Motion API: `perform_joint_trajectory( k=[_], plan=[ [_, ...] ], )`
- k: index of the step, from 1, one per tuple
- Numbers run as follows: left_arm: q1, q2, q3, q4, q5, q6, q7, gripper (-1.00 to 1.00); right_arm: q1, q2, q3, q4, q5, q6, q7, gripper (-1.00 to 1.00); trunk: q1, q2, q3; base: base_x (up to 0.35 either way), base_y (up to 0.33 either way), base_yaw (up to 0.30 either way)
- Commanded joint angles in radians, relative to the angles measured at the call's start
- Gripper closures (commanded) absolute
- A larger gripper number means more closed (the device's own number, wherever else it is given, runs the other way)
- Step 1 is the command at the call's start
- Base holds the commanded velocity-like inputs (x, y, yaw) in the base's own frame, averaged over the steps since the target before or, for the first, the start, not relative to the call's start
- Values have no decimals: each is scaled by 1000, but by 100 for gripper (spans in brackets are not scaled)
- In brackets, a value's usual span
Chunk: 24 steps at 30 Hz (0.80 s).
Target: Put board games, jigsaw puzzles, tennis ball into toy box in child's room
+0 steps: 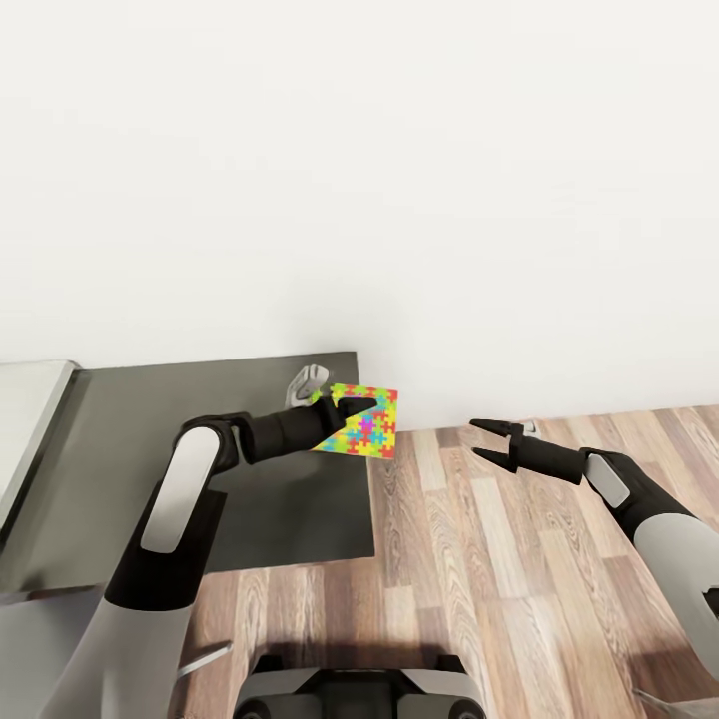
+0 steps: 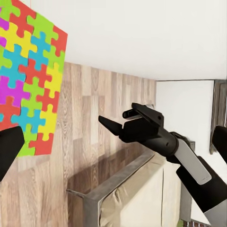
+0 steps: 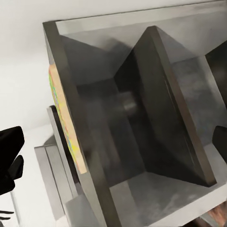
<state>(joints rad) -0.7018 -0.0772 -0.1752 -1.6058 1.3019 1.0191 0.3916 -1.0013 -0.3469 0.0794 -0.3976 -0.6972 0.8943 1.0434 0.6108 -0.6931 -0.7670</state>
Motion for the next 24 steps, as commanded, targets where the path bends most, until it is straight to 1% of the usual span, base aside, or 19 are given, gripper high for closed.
perform_joint_trajectory(
  k=[1,5,18,24],
  plan=[
    [-1,0,1,0,10,2,4,-100,-1,-2,8,0,-8,3,1,-100,0,-1,-1,0,-1,208],
    [-1,0,1,0,11,2,-8,-100,0,-3,8,0,-8,3,1,-100,0,-1,-1,0,-1,234],
    [-1,1,2,0,11,3,-20,-100,0,-4,8,0,-8,3,2,-100,0,-1,-1,0,0,268],
    [-1,2,3,-1,11,3,-21,-100,2,-3,8,0,-8,2,2,-100,0,-1,-1,0,0,176]
  ],
)
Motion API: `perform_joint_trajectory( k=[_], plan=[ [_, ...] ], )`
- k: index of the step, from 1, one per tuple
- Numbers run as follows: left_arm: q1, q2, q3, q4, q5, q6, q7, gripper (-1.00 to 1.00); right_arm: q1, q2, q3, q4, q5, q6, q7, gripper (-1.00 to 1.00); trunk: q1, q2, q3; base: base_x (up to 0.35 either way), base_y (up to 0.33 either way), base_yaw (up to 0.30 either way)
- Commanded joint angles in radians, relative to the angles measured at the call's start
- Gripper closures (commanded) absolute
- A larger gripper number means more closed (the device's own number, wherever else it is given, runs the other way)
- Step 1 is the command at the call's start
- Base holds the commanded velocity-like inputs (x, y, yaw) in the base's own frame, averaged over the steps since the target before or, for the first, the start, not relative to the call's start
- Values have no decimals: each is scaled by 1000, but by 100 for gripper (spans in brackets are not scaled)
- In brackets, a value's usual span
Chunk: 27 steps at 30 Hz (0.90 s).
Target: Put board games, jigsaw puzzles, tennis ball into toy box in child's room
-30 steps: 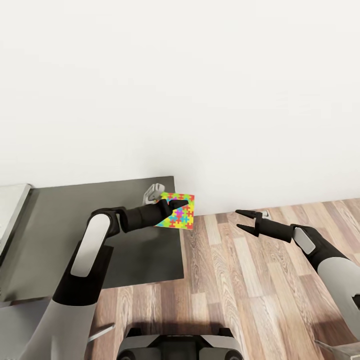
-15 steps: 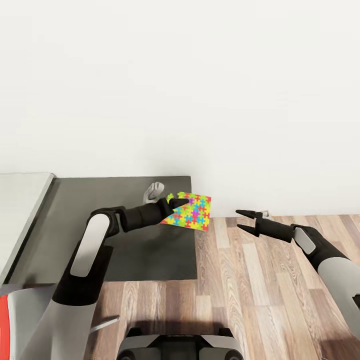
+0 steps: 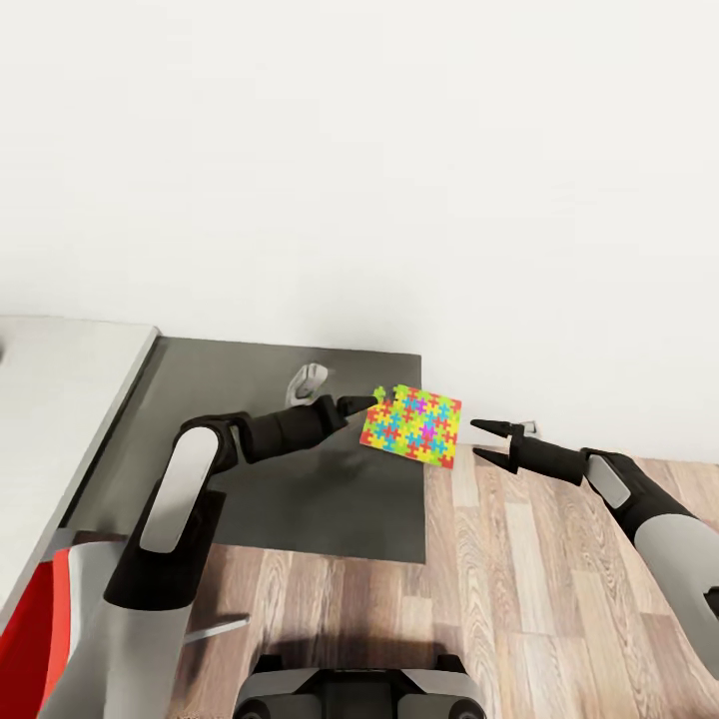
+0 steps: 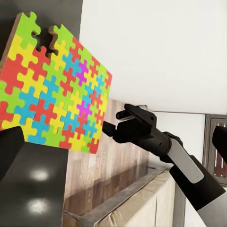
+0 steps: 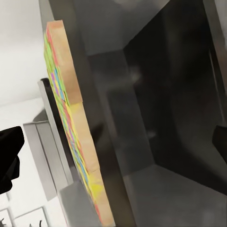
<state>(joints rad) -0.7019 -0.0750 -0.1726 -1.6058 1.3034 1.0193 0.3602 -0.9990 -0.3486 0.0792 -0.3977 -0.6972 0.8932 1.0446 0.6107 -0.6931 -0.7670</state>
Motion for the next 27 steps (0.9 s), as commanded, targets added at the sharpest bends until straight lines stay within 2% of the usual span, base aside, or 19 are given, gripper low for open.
perform_joint_trajectory(
  k=[1,27],
  plan=[
    [-1,0,0,-1,10,2,10,-100,-1,-1,8,0,-8,3,1,-100,0,-1,-1,0,0,118],
    [-1,0,1,-1,10,2,10,-100,0,2,8,0,-8,-2,1,-100,0,-1,-1,0,0,31]
  ],
)
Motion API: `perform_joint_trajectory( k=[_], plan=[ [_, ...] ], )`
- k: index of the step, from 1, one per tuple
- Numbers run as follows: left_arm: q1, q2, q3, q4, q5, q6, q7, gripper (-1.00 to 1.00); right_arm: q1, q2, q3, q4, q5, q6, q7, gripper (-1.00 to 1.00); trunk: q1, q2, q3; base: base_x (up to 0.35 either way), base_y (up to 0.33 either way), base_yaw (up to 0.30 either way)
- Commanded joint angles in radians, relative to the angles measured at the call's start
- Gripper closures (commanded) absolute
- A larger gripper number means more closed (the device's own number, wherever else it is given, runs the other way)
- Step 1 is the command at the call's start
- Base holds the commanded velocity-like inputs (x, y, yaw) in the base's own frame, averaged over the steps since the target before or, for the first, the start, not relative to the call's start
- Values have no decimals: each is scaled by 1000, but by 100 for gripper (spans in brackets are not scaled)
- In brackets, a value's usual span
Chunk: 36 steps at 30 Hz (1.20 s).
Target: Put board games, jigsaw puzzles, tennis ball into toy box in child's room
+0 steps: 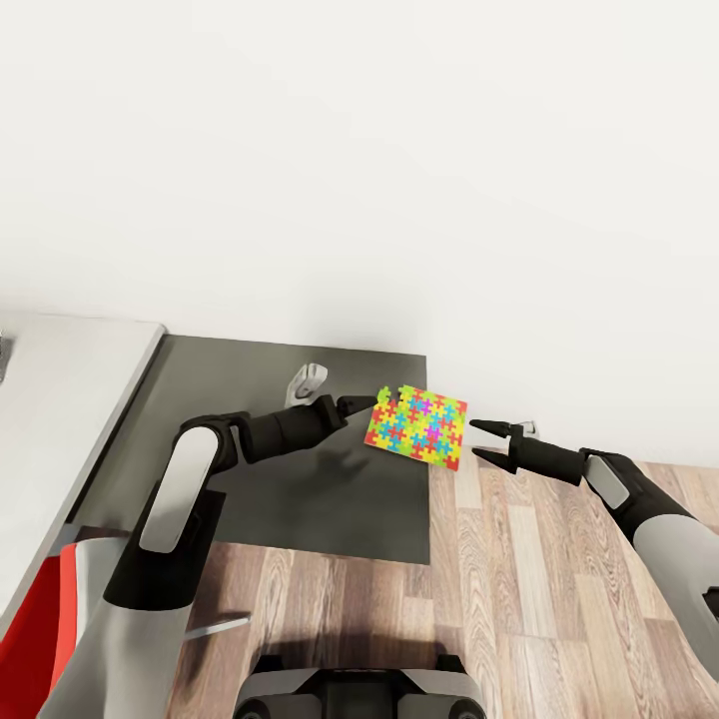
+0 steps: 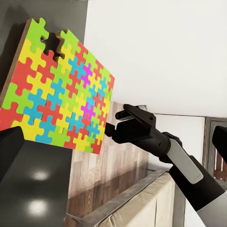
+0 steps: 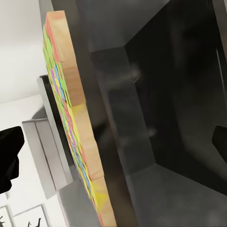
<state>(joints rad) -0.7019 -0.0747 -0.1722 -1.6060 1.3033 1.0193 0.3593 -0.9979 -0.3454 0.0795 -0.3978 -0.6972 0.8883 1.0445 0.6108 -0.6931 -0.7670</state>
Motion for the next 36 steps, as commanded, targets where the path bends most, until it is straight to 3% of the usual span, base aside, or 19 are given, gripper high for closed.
perform_joint_trajectory(
  k=[1,15,36],
  plan=[
    [-1,0,0,-1,10,2,10,-100,-1,-1,8,0,-8,3,1,-100,0,-1,-1,0,0,98],
    [-1,0,0,-1,10,2,10,-100,0,0,8,0,-8,3,0,-100,0,-1,-1,0,0,135],
    [-1,0,0,-1,10,2,10,-100,0,1,8,0,-8,2,0,-100,0,-1,-1,0,0,20]
  ],
)
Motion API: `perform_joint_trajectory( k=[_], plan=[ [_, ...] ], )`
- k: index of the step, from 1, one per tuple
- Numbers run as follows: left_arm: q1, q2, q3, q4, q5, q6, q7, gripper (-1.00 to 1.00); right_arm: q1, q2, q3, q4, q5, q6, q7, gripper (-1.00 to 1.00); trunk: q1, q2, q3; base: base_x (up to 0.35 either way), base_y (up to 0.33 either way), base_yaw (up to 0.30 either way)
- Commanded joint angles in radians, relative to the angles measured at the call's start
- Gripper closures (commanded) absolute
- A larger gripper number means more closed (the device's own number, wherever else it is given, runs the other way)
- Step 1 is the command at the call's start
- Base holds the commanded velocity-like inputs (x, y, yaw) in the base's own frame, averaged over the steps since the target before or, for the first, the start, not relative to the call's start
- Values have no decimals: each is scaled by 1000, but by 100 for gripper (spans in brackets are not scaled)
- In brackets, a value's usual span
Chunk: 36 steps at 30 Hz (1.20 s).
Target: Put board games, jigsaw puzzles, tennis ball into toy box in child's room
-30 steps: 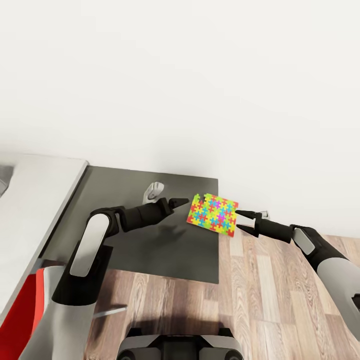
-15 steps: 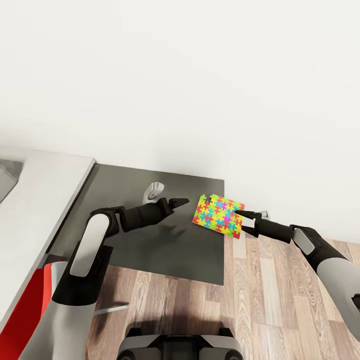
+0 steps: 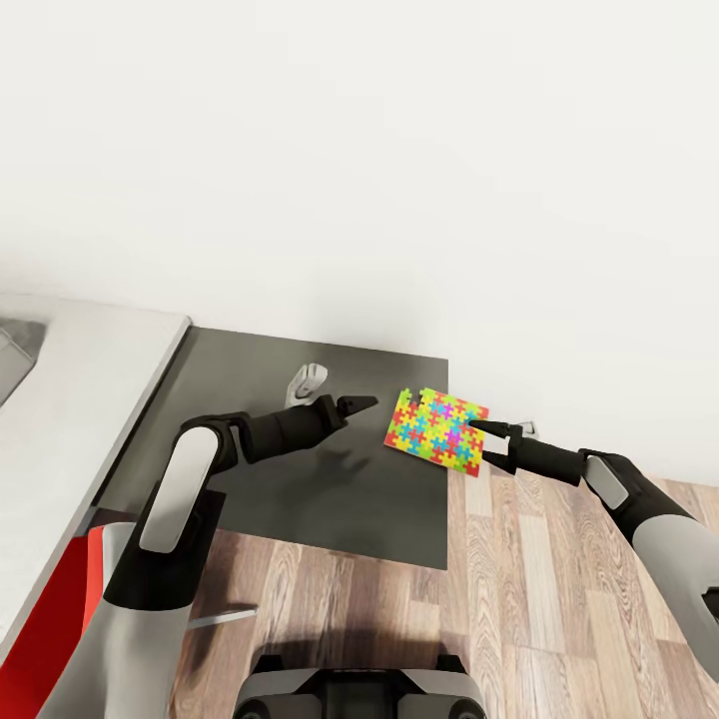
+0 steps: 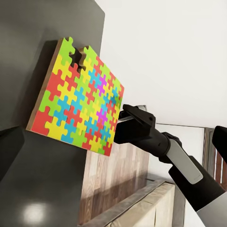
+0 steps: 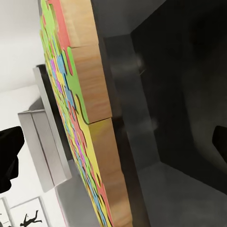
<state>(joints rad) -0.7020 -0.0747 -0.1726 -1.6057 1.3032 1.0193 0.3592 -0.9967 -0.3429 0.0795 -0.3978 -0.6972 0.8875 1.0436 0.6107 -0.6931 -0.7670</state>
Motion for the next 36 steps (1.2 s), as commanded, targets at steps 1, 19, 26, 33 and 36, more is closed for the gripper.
perform_joint_trajectory(
  k=[1,19,26,33,36],
  plan=[
    [-1,0,0,-1,10,2,10,-100,-1,-2,8,1,-8,3,1,-100,0,-1,-1,0,0,3],
    [-1,0,0,-1,10,2,10,-100,0,-2,8,1,-8,3,1,-100,0,-1,-1,0,0,58],
    [-1,0,1,0,10,2,10,-100,0,-1,9,1,-8,3,0,-100,0,-1,-1,0,0,67],
    [-1,0,1,0,10,2,10,-100,0,-2,8,1,-8,2,0,-100,0,-1,-1,0,0,23],
    [-1,0,1,0,10,2,10,-100,0,-2,8,1,-8,2,1,-100,0,-1,-1,0,0,12]
  ],
)
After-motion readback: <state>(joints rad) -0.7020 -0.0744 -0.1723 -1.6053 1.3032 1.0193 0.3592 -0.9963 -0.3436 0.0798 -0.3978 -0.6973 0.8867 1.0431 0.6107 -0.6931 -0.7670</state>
